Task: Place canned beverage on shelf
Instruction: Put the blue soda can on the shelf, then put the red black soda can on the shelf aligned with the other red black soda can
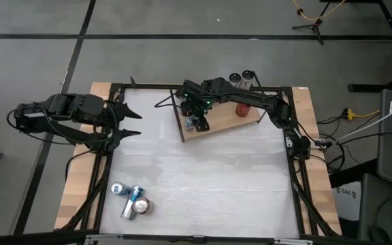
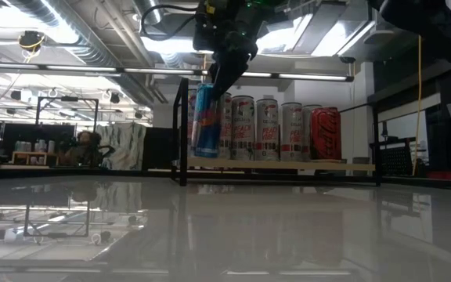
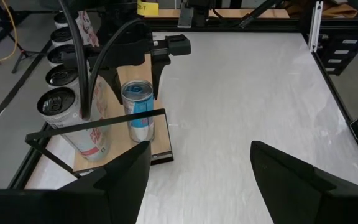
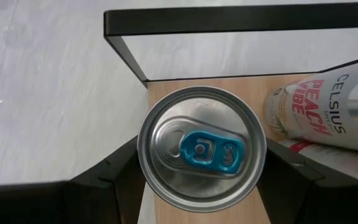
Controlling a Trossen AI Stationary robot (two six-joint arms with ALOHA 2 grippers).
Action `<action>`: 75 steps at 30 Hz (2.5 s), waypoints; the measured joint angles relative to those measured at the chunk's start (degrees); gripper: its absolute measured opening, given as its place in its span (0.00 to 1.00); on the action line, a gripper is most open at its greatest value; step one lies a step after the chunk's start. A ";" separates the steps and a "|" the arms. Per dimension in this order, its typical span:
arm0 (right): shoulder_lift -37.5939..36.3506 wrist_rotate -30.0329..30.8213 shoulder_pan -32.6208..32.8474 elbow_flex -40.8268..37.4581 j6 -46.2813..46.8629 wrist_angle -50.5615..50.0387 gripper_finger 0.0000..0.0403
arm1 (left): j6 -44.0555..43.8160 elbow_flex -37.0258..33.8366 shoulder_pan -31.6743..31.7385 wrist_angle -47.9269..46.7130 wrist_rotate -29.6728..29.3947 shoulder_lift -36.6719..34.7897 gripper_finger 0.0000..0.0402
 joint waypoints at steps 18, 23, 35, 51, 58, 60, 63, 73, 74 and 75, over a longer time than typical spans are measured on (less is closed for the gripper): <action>0.00 1.59 0.02 0.00 0.03 0.09 0.60 | 0.00 0.00 -0.02 0.00 0.02 -0.01 0.67; 0.00 1.73 0.01 -0.07 0.02 0.82 0.60 | 0.00 0.00 -0.02 0.00 0.02 -0.01 0.67; 0.00 1.94 0.00 -0.07 0.02 1.29 0.60 | 0.00 0.00 -0.02 0.00 0.02 -0.01 0.67; -0.07 1.58 -0.02 -0.07 0.02 1.59 0.80 | -0.24 0.02 0.00 0.00 0.02 0.00 0.67; -0.07 1.59 0.00 -0.07 0.02 1.84 0.88 | -0.26 0.01 -0.01 0.01 0.02 0.00 0.67; -0.07 1.60 0.00 -0.07 0.02 1.84 0.88 | -0.26 0.00 0.00 0.02 0.02 0.00 0.67; -0.07 1.60 0.00 -0.07 0.02 1.78 0.87 | -0.26 0.00 -0.02 0.02 0.02 0.00 0.67; -0.22 1.68 0.07 7.54 0.63 -5.64 0.86 | -7.48 0.02 0.00 6.84 0.67 0.00 0.67; -0.30 1.94 0.07 8.43 0.73 -6.08 0.86 | -8.79 0.02 0.00 7.83 1.30 0.00 0.67; -0.89 2.38 0.15 8.40 0.77 -6.06 0.86 | -10.17 0.02 0.00 8.75 1.99 0.00 0.67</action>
